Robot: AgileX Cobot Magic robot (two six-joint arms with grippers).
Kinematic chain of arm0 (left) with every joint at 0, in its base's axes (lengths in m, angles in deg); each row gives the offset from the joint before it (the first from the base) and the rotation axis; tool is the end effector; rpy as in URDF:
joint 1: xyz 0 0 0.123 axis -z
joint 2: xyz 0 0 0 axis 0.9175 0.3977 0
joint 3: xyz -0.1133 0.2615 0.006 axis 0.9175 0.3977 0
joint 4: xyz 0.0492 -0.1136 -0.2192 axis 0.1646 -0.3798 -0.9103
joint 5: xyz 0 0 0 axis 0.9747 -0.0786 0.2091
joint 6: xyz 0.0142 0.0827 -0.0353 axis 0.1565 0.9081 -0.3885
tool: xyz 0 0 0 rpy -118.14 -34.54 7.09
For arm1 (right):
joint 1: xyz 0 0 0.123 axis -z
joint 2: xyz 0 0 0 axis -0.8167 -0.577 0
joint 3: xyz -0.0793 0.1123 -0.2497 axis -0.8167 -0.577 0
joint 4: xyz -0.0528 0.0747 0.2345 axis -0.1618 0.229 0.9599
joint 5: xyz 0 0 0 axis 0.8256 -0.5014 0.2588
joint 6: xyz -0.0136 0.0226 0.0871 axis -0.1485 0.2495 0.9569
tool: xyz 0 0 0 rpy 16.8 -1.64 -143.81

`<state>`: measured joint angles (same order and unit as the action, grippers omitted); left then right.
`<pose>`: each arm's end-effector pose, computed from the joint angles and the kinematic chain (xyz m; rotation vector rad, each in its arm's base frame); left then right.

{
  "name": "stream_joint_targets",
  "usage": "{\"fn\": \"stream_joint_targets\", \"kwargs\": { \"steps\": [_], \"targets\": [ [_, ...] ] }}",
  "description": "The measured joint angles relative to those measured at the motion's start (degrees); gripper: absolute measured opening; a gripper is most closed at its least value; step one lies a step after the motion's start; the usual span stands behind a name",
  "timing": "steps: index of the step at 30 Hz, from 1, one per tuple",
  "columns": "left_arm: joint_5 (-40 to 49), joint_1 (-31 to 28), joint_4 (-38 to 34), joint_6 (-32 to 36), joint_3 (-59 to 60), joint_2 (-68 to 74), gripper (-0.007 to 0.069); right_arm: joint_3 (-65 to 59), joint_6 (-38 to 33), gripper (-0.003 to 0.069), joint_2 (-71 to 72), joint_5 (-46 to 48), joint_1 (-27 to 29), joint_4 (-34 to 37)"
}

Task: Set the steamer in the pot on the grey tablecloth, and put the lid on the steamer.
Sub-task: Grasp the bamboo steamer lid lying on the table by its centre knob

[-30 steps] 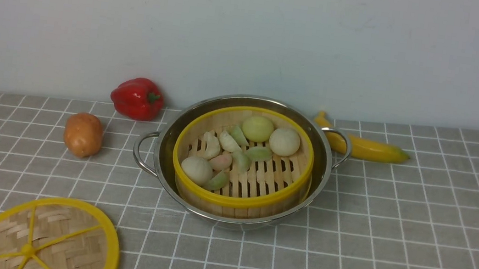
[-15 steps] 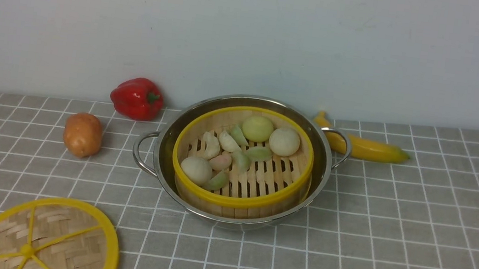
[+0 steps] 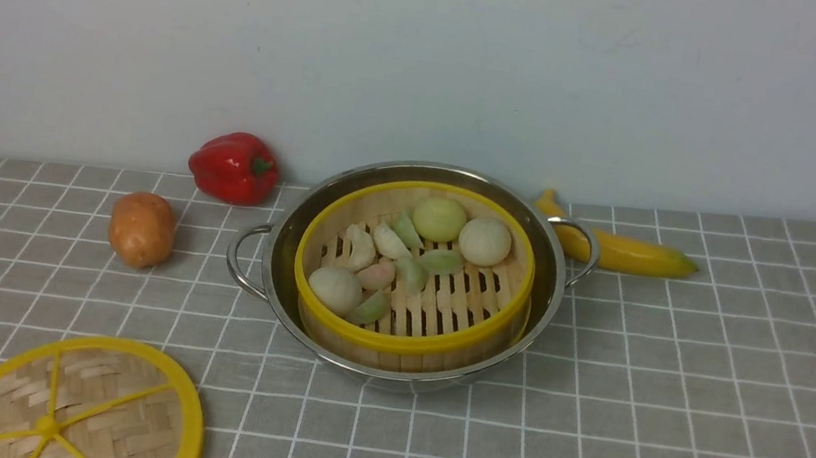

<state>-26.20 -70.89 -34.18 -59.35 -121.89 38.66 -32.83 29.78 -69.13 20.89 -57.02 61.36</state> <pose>0.0789 0.0005 0.3395 0.0221 2.3385 0.0027 0.0539 -0.0011 0.1796 0.0341 1.8333 0.0308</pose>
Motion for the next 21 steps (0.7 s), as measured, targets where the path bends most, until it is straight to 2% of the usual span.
{"fn": "stream_joint_targets", "kwargs": {
  "steps": [6,18,21],
  "targets": [
    [-0.1,0.0,0.0,5.3,-1.2,13.2,0.0243,0.0,0.0,0.024,0.0,0.0,0.0,0.0],
    [-3.2,0.0,-0.1,3.2,-1.7,37.8,0.0243,0.0,0.0,0.024,0.0,0.0,0.0,0.0],
    [-6.4,0.0,-0.1,2.7,-1.7,43.4,0.0243,0.0,0.0,0.024,0.0,0.0,0.0,0.0]
  ]
}}
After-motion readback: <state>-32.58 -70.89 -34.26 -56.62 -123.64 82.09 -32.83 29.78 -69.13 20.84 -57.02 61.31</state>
